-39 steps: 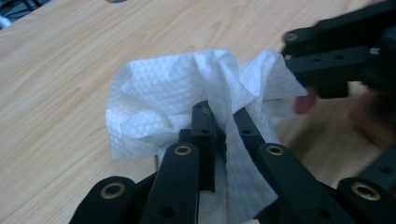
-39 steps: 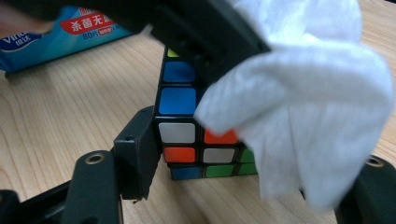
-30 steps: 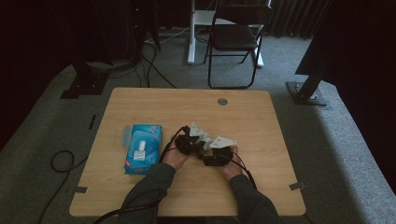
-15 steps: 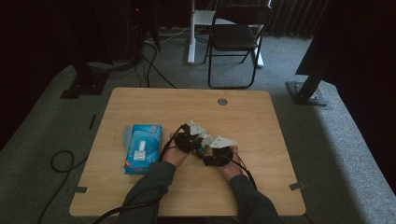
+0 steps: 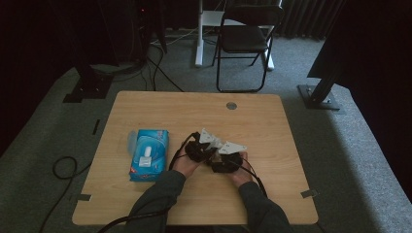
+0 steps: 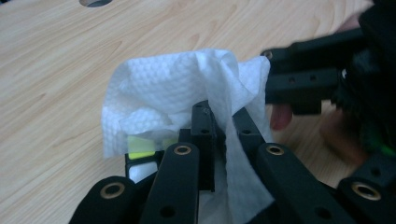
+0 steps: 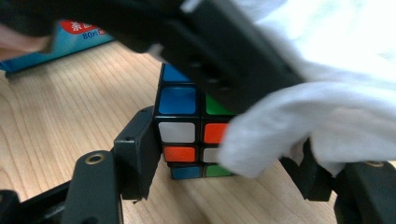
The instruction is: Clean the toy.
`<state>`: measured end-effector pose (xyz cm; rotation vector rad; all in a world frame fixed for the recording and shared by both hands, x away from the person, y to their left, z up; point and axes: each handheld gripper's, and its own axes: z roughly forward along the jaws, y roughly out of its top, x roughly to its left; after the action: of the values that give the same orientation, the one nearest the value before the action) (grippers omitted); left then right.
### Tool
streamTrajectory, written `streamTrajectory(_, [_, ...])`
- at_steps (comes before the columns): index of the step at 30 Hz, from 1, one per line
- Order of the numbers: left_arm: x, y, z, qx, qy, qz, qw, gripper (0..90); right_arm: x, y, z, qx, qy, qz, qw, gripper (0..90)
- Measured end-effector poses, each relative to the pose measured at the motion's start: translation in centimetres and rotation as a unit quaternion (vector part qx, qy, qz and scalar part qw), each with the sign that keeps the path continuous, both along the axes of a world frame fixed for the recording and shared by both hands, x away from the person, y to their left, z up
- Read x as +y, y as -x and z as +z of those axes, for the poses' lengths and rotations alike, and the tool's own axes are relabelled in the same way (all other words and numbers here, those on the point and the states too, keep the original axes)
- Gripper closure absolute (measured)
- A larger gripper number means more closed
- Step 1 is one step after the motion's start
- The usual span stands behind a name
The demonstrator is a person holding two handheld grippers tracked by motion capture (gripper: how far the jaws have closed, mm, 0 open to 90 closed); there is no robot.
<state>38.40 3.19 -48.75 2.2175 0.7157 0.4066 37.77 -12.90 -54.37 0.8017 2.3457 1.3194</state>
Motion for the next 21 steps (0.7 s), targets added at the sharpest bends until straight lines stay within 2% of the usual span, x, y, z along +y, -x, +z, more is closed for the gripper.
streamTrajectory(5, [1.3,1.6,0.1,-0.012,-0.018,-0.009,0.9997,83.7,0.0,0.0,0.0,0.0,0.0,0.0,1.0,34.2])
streamTrajectory(8, [2.5,1.9,0.1,-0.008,-0.017,0.003,0.9998,83.7,0.0,0.0,0.0,0.0,0.0,0.0,1.0,34.3])
streamTrajectory(13, [3.8,2.1,0.1,-0.01,-0.032,0.019,0.9993,84.0,0.0,0.0,0.0,0.001,0.0,0.0,1.0,34.3])
streamTrajectory(21, [3.2,1.6,0.0,-0.021,-0.043,0.028,0.9985,83.9,-0.1,-0.1,0.0,0.004,-0.003,-0.009,0.9999,34.3])
